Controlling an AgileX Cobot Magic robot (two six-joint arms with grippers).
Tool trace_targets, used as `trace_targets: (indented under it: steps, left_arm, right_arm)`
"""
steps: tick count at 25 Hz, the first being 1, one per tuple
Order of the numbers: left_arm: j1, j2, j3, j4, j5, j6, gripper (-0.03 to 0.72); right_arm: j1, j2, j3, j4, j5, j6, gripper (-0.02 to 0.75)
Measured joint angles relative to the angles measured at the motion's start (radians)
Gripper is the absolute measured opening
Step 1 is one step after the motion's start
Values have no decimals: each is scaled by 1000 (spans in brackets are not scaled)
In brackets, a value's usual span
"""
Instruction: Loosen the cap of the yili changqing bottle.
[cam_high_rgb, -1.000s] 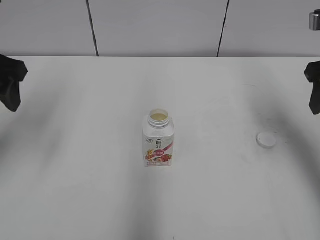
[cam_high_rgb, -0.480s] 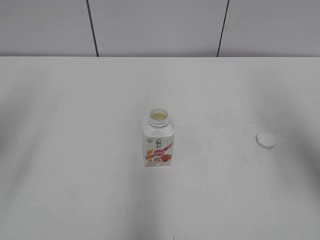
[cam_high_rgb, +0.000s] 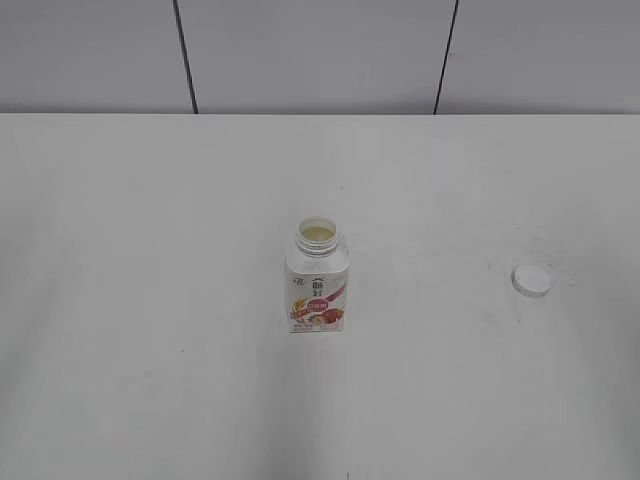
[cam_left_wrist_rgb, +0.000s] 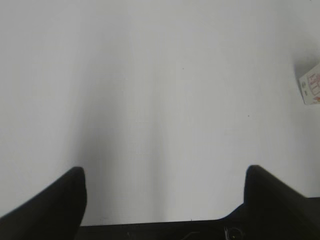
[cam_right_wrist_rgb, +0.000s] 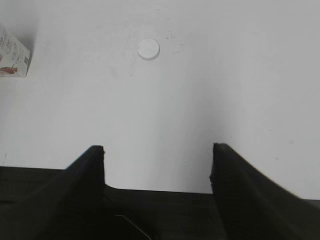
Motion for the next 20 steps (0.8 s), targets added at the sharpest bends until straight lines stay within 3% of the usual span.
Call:
trace_targets:
  steps: [4, 13, 20]
  left_arm:
    - [0, -159, 59, -8, 2, 53, 582]
    - [0, -453, 183, -39, -5, 58, 578]
    - [3, -492, 234, -38, -60, 58, 578]
  right_arm:
    - [0, -153, 81, -2, 1, -4, 526]
    - [0, -425, 254, -2, -27, -61, 526]
    - [0, -553, 299, -11, -64, -80, 526]
